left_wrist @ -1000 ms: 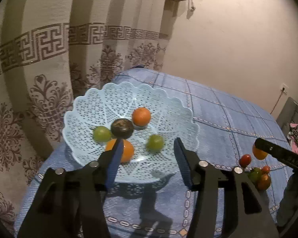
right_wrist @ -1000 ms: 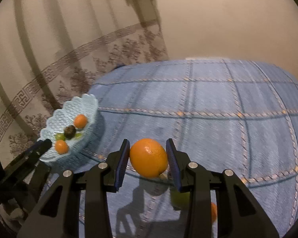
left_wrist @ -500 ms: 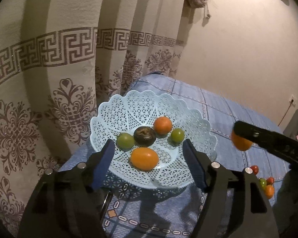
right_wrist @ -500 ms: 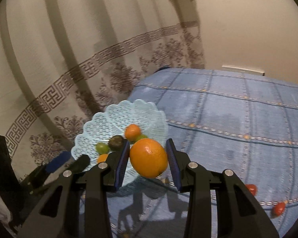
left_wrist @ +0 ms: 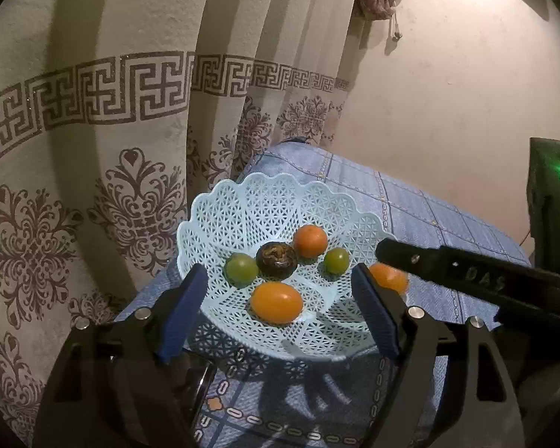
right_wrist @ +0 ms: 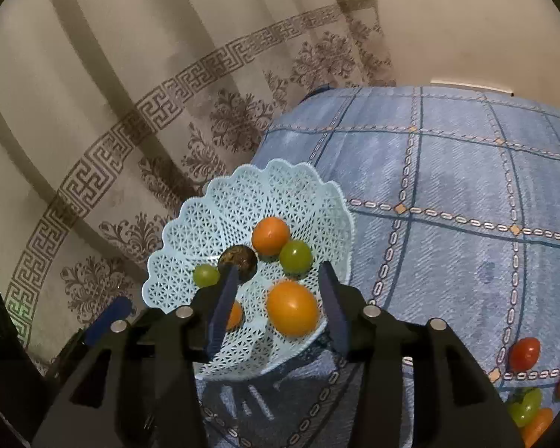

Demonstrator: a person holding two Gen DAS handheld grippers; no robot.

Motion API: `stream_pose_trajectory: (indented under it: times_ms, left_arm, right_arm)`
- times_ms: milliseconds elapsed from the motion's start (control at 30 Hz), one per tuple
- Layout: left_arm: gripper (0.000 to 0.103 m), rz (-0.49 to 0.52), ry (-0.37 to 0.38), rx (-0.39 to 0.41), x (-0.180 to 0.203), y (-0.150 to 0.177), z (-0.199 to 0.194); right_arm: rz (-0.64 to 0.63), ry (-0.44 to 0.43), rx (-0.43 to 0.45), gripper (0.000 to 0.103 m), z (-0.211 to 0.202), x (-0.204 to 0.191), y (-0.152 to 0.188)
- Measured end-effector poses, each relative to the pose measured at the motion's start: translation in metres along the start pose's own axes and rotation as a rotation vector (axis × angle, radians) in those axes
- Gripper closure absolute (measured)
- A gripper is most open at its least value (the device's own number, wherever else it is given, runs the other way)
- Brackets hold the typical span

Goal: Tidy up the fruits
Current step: 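Lower the orange into the basket and open the right gripper, then withdraw both open grippers from the basket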

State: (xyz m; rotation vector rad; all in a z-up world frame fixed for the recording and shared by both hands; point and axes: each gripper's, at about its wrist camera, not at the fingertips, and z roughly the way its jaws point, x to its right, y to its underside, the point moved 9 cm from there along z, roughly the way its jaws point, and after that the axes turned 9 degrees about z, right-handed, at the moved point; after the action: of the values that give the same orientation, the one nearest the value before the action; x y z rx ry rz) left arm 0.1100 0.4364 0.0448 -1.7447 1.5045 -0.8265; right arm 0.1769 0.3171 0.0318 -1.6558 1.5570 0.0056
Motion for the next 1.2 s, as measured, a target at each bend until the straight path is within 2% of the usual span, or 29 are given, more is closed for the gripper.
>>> stream_pose_trajectory:
  times_ms: [567, 1200]
  left_arm:
    - [0.022, 0.022, 0.018, 0.015, 0.008, -0.001, -0.005]
    - [0.015, 0.072, 0.062, 0.037, 0.032, -0.003, -0.016]
  right_arm:
    - [0.02, 0.011, 0.029, 0.056, -0.018, 0.01, 0.006]
    - [0.095, 0.114, 0.077, 0.056, -0.061, 0.076, 0.016]
